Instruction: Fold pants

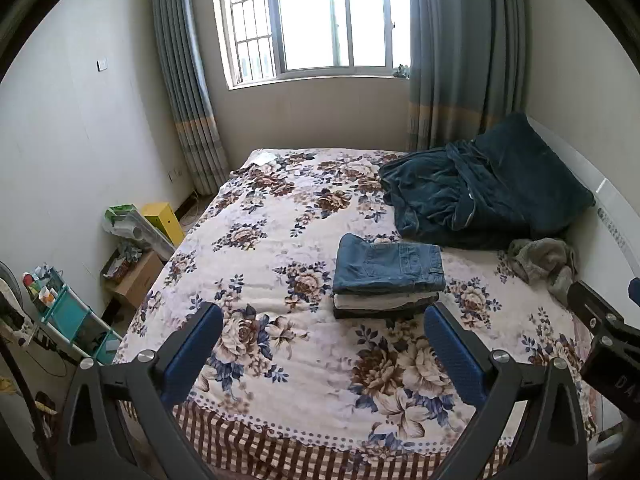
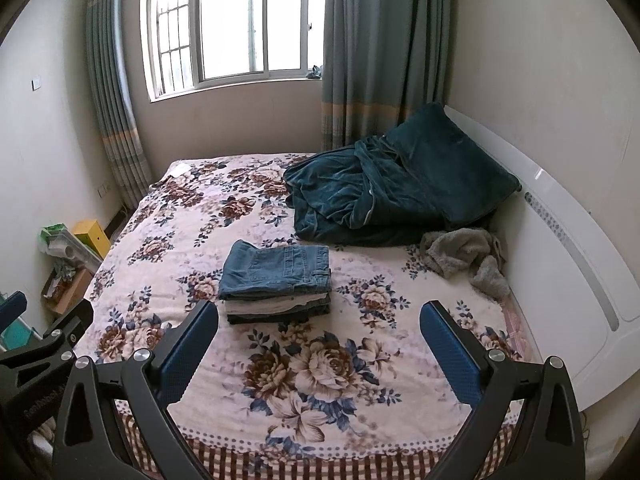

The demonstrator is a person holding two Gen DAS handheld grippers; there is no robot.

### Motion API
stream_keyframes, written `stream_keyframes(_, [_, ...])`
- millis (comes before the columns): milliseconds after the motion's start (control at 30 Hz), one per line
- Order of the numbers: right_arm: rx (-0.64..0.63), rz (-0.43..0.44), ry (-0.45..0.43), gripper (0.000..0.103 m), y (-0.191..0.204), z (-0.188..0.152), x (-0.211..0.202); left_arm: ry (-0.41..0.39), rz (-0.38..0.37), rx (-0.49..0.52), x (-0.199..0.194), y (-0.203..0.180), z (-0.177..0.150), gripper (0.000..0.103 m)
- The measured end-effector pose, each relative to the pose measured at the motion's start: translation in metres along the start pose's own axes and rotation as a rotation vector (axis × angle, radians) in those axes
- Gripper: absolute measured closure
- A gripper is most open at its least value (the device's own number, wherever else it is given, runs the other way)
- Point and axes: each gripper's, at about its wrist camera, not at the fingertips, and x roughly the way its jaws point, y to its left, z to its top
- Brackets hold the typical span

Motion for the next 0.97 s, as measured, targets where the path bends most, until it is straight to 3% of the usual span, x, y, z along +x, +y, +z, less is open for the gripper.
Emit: stream_keyframes(967, [0.006, 0.004, -0.002, 0.0, 0.003, 0.006, -0.003, -0.023, 0.018, -0.006, -0.003, -0.005, 0.018, 0.0])
